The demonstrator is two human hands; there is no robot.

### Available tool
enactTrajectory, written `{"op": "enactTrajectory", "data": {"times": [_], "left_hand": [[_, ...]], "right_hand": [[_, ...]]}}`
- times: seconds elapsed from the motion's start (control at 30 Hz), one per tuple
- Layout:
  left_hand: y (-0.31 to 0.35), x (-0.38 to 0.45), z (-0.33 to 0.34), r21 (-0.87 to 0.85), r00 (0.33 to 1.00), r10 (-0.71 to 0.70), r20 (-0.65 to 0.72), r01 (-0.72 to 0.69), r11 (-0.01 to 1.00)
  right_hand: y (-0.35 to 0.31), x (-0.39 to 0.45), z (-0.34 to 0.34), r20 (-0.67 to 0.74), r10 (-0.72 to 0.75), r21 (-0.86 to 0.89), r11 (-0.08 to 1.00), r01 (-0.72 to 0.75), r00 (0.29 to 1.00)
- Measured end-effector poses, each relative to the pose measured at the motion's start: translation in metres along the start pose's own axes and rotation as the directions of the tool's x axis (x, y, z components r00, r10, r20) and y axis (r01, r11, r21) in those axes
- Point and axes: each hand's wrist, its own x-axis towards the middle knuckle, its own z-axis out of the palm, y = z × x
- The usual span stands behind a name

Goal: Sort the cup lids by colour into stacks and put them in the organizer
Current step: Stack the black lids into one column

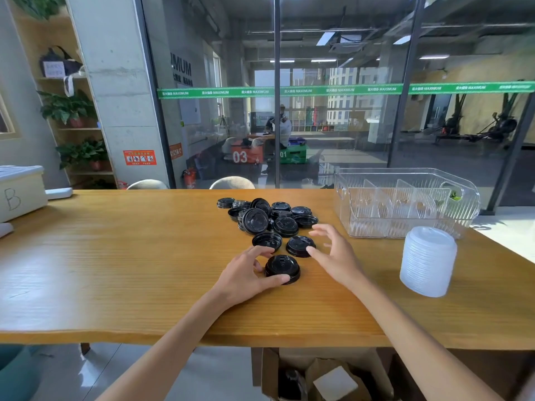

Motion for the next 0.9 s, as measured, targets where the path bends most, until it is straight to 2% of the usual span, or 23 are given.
{"op": "enactTrajectory", "data": {"times": [0.23, 0.47, 0.7, 0.9], "left_hand": [[-0.003, 0.002, 0.001, 0.02, 1.0, -0.019, 0.012, 0.019, 1.0], [-0.005, 0.004, 0.002, 0.022, 0.999, -0.033, 0.017, 0.033, 0.999], [-0.006, 0.007, 0.002, 0.038, 0.998, -0.055, 0.024, 0.054, 0.998], [-0.007, 0.006, 0.002, 0.019, 0.998, -0.061, 0.029, 0.06, 0.998]], "right_hand": [[0.005, 0.03, 0.009, 0.097, 0.136, -0.148, 0.982, -0.121, 0.986], [0.01, 0.035, 0.023, 0.043, 0.178, -0.144, 0.975, -0.17, 0.983], [0.002, 0.029, 0.015, 0.03, 0.182, 0.015, 0.983, -0.182, 0.983], [-0.011, 0.015, 0.003, 0.057, 0.118, 0.163, 0.979, -0.126, 0.991]]}}
